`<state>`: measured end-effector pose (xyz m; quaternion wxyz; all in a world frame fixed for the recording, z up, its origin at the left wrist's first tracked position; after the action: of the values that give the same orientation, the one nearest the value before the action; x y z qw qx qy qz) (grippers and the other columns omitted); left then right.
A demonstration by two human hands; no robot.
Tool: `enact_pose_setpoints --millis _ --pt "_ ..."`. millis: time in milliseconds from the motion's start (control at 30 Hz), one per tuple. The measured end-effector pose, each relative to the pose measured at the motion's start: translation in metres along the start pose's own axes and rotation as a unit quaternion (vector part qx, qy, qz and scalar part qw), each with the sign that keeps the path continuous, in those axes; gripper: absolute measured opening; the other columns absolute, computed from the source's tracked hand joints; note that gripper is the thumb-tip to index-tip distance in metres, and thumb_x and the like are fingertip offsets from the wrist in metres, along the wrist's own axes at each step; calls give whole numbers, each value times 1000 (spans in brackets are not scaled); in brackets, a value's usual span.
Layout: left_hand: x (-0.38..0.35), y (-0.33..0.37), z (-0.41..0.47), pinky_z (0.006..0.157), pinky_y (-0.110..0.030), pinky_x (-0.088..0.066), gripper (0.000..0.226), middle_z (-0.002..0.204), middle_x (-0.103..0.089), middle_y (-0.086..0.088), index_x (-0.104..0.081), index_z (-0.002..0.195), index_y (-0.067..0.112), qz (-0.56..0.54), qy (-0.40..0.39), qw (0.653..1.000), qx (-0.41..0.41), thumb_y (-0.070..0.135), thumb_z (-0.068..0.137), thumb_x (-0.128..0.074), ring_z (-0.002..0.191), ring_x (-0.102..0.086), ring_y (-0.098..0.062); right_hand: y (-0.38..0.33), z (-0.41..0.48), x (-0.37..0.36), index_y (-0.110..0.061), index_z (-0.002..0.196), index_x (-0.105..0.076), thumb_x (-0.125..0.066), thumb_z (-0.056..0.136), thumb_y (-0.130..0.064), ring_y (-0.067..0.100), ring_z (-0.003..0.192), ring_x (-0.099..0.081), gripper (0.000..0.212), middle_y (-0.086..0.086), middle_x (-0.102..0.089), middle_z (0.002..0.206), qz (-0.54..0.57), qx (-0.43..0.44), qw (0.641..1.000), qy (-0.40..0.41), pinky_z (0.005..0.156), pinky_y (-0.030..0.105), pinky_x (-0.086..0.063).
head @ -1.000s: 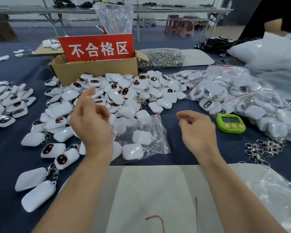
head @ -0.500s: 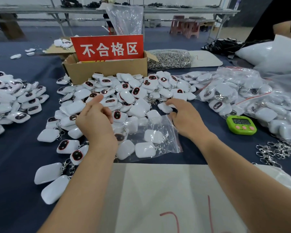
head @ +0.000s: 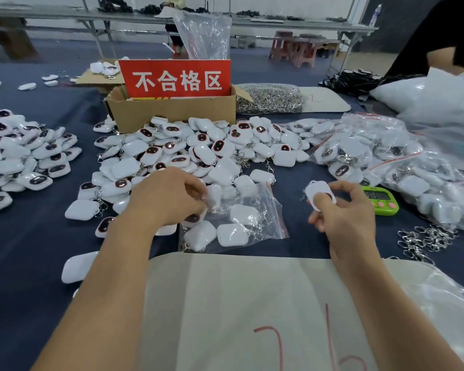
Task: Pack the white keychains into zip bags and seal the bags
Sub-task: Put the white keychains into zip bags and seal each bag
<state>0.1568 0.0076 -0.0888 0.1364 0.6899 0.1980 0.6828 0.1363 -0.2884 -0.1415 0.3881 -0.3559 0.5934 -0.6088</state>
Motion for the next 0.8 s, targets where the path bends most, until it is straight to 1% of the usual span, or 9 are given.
enact_pose_setpoints --millis 67,167,300,433,500,600,633,733,800 --pt "7 0 -2 62 -21 -39 32 77 -65 33 -69 87 52 22 -36 999 2 43 61 -86 78 -55 11 -6 -9 0 -23 92 -65 -74 86 -6 11 49 -52 19 0 -68 62 -26 8 1000 -14 45 19 -42" --pt "6 2 -3 71 -26 -48 46 88 -65 24 -68 97 47 5 -51 999 2 35 59 -91 82 -58 4 -14 -14 -3 -16 85 -73 -76 85 -1 6 51 -49 16 -4 -69 65 -11 8 999 -44 48 14 -40" --pt "1 3 -1 68 -25 -52 16 68 -73 14 -80 78 31 -91 -40 995 3 21 70 -90 71 -66 -6 -20 -14 -8 -15 82 -80 -69 91 1 10 61 -44 21 3 -64 76 74 -56 991 -95 60 19 -37" --pt "0 2 2 71 -24 -50 20 73 -75 13 -81 72 34 -148 -65 987 -17 15 80 -82 77 -68 -11 -23 -11 -10 -13 82 -74 -57 100 -3 17 71 -66 27 6 -71 82 156 -120 975 -101 73 29 -54" --pt "-4 4 2 77 -30 -48 21 79 -77 7 -82 72 35 -160 -67 985 -16 19 85 -75 86 -68 -18 -24 -10 -12 -8 90 -67 -54 103 -5 24 74 -72 19 11 -74 83 184 -133 969 -102 69 32 -60" --pt "-9 8 2 67 -29 -46 19 76 -73 -1 -81 74 30 -180 -9 984 -11 29 88 -69 74 -66 -16 -23 -9 -14 -7 93 -66 -54 103 -6 23 68 -70 16 15 -74 84 161 -124 974 -103 60 27 -55" --pt "-9 10 1 62 -27 -46 18 74 -73 3 -80 75 30 -182 31 983 -14 32 89 -68 67 -65 -10 -22 -8 -15 -7 93 -66 -56 102 -5 21 66 -68 14 15 -74 83 141 -115 978 -104 58 26 -52" --pt "-9 24 -3 58 -22 -44 18 73 -70 29 -76 77 37 -209 133 968 -40 30 91 -67 65 -62 7 -18 -8 -17 -5 88 -71 -65 95 -3 19 62 -60 9 14 -72 81 93 -102 985 -106 56 25 -43" --pt "-15 38 -6 57 -15 -46 19 75 -70 30 -77 80 38 -259 146 953 -59 25 91 -67 66 -63 8 -15 -6 -16 -5 87 -75 -70 91 -5 20 63 -54 7 15 -70 79 83 -103 985 -109 54 25 -38"
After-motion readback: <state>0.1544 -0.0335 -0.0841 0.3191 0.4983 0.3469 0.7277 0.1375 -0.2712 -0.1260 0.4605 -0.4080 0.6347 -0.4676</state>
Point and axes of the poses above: each hand's wrist, its own z-axis towards the middle knuckle, its own x-axis out of the back of the hand, y = z × x, the point moved 1 cm from there along z, towards the middle knuckle
